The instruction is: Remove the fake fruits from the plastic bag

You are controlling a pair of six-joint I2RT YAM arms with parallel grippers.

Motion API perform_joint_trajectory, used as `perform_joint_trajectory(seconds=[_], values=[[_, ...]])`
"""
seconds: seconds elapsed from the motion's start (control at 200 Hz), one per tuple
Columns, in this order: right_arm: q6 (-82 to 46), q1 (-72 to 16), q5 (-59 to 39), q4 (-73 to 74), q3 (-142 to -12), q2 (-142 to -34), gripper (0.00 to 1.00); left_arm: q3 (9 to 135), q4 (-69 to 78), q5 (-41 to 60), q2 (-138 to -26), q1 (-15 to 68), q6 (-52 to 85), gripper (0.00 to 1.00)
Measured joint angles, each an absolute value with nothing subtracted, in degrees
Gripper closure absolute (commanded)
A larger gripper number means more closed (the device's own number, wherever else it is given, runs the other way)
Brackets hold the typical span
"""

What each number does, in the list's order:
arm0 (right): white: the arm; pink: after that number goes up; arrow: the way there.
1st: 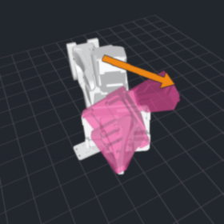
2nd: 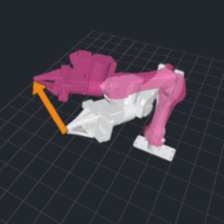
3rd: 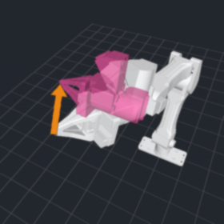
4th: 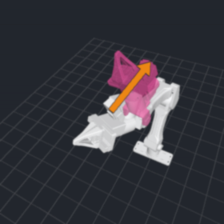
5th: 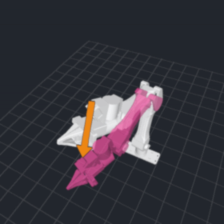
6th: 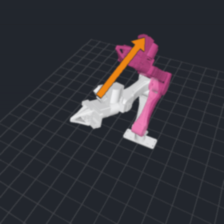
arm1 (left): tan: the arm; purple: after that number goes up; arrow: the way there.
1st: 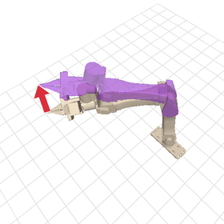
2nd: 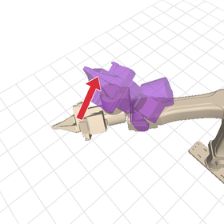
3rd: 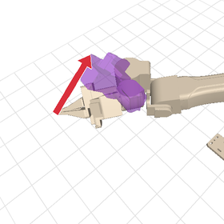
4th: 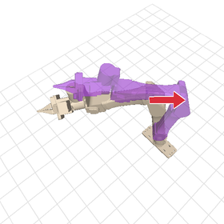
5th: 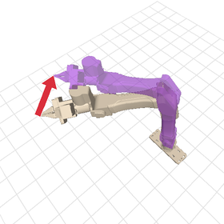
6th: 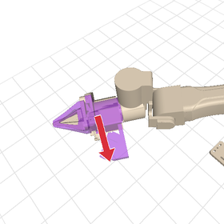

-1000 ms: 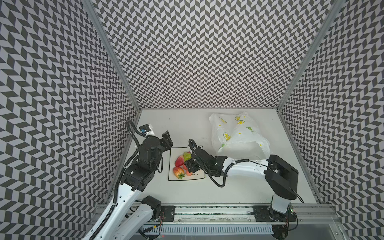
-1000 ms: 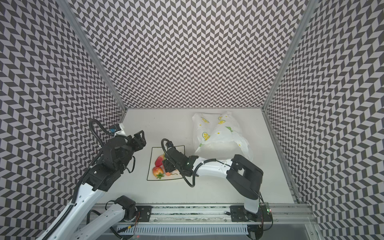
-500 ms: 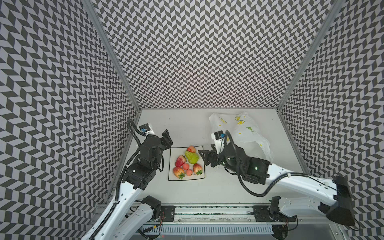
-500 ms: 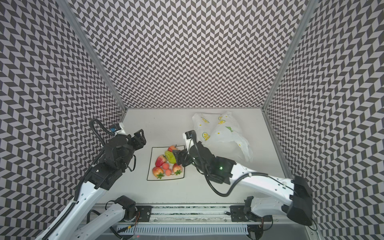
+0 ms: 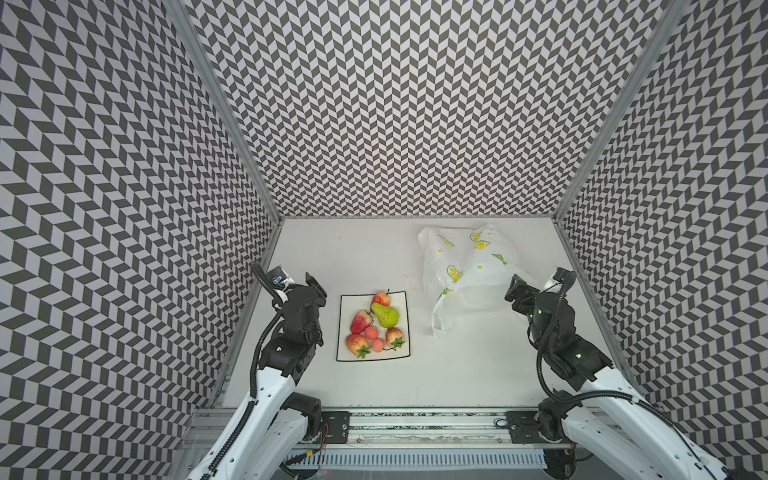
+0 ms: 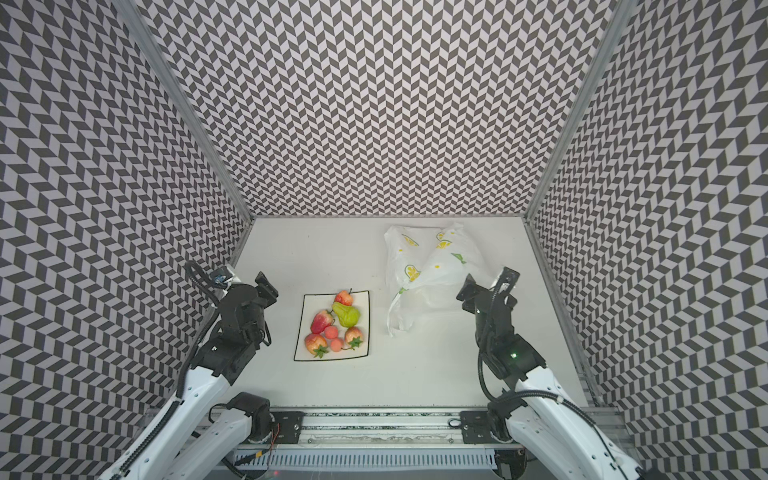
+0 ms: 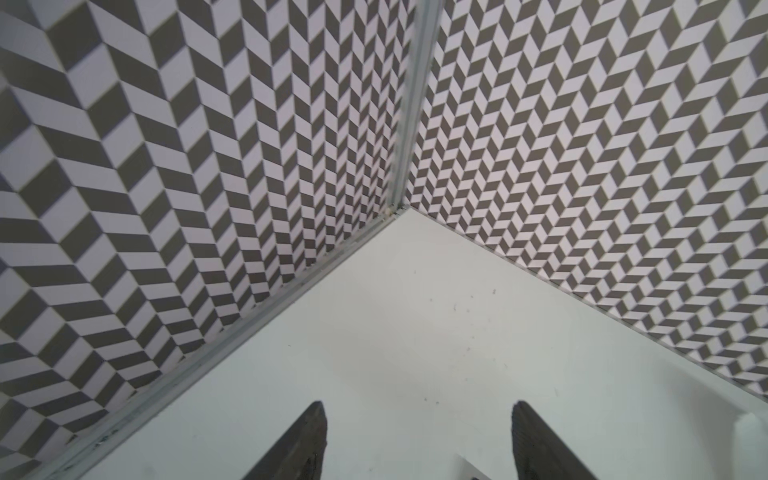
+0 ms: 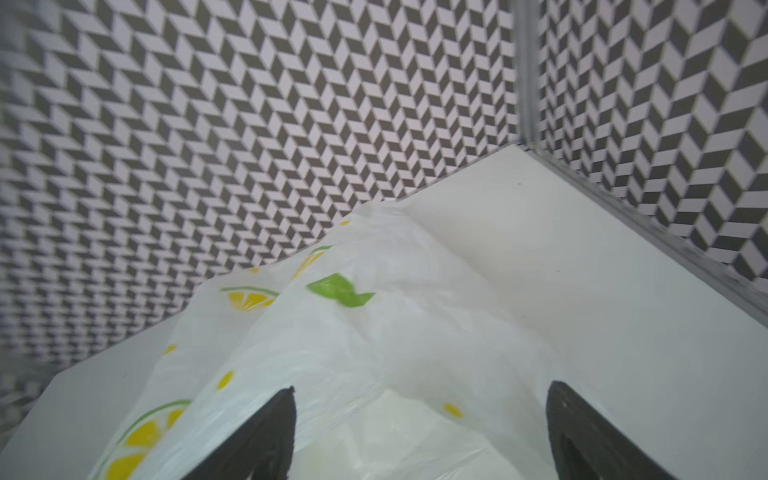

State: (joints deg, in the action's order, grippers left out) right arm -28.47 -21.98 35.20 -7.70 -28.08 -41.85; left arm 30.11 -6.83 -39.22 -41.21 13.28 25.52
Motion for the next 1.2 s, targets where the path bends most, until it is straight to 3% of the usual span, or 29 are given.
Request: perform_joint_trajectory(seconds=[0.17, 0.34, 0.691, 1.197], values=[[-25.6, -11.8, 37.2, 5.3, -17.8, -47.3, 0.01, 20.6, 4.2, -39.8, -41.3, 8.7, 20.3, 0.22], [-18.2, -7.0, 32.0, 24.2, -8.9, -57.3, 0.01, 12.1, 18.6, -37.6, -44.0, 7.7, 13.9, 0.17], [-8.4, -3.5, 16.7, 49.3, -15.9, -77.9, 0.01, 7.6, 43.1, -25.5, -59.9, 0.7, 9.6, 0.11], [-4.2, -2.1, 10.2, 73.8, -10.4, -88.7, 0.01, 7.1, 69.6, -14.9, -78.3, 0.3, 5.7, 0.0]])
